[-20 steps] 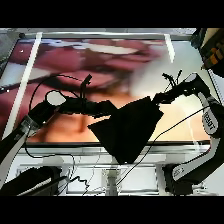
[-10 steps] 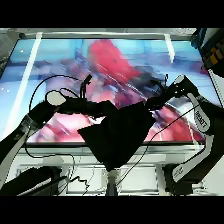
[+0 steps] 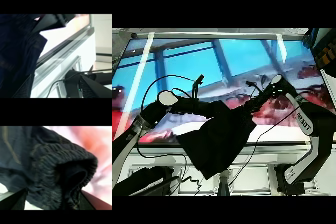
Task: Fold the clothes and pants, and hang the long-sleeved shirts on hangers.
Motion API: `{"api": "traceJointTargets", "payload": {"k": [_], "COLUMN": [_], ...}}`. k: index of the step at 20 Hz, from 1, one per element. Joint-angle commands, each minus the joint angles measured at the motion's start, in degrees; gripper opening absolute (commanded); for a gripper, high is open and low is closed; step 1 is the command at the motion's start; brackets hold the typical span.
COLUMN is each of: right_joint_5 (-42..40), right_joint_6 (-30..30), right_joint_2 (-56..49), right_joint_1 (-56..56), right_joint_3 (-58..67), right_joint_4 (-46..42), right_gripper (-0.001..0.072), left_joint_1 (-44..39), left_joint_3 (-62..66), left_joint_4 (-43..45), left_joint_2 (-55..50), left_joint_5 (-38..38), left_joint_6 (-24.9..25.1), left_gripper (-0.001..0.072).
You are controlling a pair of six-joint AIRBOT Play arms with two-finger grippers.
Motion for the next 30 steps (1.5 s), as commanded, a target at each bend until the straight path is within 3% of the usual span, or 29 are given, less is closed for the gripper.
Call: {"api": "traceJointTargets", "payload": {"k": [1,5,6,7,10,12,13,14,15,16,17,20,25,28,30], "right_joint_5": [-4.79,-6.34,-6.73,-7.13,-7.54,-8.02,-8.87,-10.19,-12.13,-14.16,-16.85,-23.37,-23.47,-23.61,-23.82], "right_joint_6": [-0.13,-0.15,-0.13,-0.22,-2.95,-2.91,-2.58,-1.73,-0.22,1.03,2.51,9.05,15.52,15.61,15.61], "right_joint_2": [-0.02,-0.04,-0.04,-0.04,-0.02,0.07,0.26,0.5,0.9,1.4,2.05,4.74,12.66,19.89,24.0], "right_joint_1": [6.56,12.68,14.21,15.72,19.04,19.17,18.53,17.53,16.13,14.56,12.39,4.52,-13.51,-26.47,-35.65], "right_joint_3": [-0.02,-0.17,-0.59,-1.05,-1.22,-1.07,-1.07,-1.07,-1.07,-1.07,-1.07,-0.46,6.14,9.18,10.27], "right_joint_4": [-6.34,-5.99,-5.49,-5.4,-5.88,-6.27,-6.69,-6.71,-6.64,-6.64,-6.62,-6.16,-4.33,-4.17,-5.55], "right_gripper": [0.0667,0.0649,0.0612,0.0522,0.0041,0.004,0.004,0.004,0.004,0.004,0.004,0.004,0.004,0.004,0.004], "left_joint_1": [0.04,0.07,0.07,0.11,2.34,5.57,7.34,8.79,10.14,11.1,11.78,12.57,12.57,12.55,12.55], "left_joint_3": [0.04,0.04,0.04,0.04,0.04,0.07,0.07,0.07,0.07,0.04,0.07,0.04,0.07,0.07,0.07], "left_joint_4": [0.22,0.7,1.18,1.36,1.29,1.27,1.27,1.29,1.33,1.68,1.95,1.97,4.7,22.84,41.97], "left_joint_2": [-0.04,-0.04,-0.04,-0.02,0.15,0.94,1.68,2.49,3.48,4.39,5.2,6.43,6.51,6.8,6.82], "left_joint_5": [0.0,0.02,0.02,0.0,-0.02,-0.02,-0.04,-0.11,-0.26,-0.57,-0.92,-1.6,-2.05,-1.95,-1.44], "left_joint_6": [0.02,3.52,3.65,3.65,3.63,3.63,3.63,3.65,3.67,3.72,4.83,6.45,7.93,7.67,2.05], "left_gripper": [0.0692,0.0692,0.0691,0.0691,0.0691,0.0688,0.0647,0.0531,0.0371,0.0071,0.0018,0.0018,0.0018,0.0017,0.0017]}}
